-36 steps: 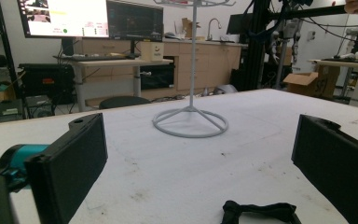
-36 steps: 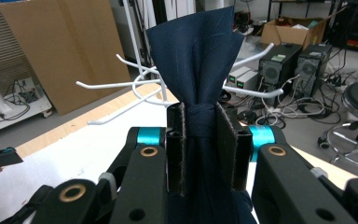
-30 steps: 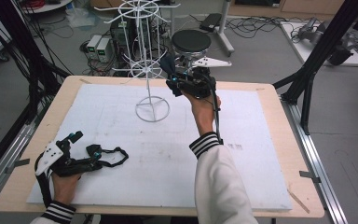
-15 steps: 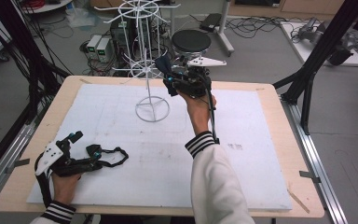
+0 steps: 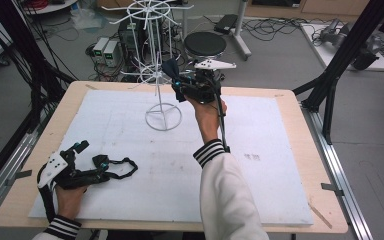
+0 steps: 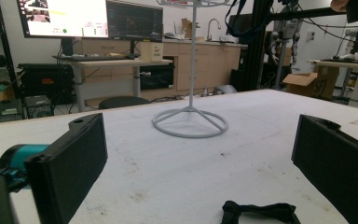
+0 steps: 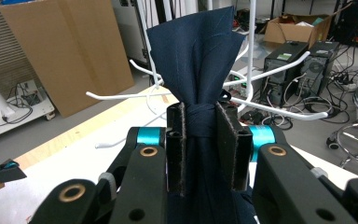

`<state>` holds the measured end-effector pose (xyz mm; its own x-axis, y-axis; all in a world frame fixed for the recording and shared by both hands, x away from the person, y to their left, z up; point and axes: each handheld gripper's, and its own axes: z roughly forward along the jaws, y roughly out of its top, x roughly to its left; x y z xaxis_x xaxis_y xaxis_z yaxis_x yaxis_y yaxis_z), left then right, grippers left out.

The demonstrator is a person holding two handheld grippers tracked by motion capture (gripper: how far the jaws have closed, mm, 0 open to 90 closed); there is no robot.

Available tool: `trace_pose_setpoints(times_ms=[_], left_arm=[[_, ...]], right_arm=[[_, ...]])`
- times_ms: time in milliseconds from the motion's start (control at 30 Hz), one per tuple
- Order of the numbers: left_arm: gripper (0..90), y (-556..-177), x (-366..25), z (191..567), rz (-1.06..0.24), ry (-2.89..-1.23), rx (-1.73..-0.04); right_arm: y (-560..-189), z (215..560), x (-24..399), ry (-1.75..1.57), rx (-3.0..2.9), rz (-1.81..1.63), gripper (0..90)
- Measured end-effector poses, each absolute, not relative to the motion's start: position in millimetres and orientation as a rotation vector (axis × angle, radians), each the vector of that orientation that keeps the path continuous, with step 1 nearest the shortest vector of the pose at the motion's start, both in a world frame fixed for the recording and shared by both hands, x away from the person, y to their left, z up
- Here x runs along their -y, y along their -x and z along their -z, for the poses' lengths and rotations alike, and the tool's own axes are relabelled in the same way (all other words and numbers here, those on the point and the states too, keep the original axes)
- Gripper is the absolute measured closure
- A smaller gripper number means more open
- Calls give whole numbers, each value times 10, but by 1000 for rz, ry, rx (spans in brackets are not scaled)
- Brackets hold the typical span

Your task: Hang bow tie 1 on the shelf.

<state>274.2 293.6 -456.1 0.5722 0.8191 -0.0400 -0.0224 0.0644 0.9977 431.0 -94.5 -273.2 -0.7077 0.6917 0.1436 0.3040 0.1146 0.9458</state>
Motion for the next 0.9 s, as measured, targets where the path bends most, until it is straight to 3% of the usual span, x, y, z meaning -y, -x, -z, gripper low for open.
trace_pose_setpoints(times_ms=[700,900], left_arm=[[38,-2741,-2937,4561,-735,-1370,-750],[37,-2740,-2937,4560,-735,-1371,-749]], right_arm=[[-4343,2739,797,-937,-2108,-1569,736],[-4341,2737,791,-901,-2117,-1568,669]])
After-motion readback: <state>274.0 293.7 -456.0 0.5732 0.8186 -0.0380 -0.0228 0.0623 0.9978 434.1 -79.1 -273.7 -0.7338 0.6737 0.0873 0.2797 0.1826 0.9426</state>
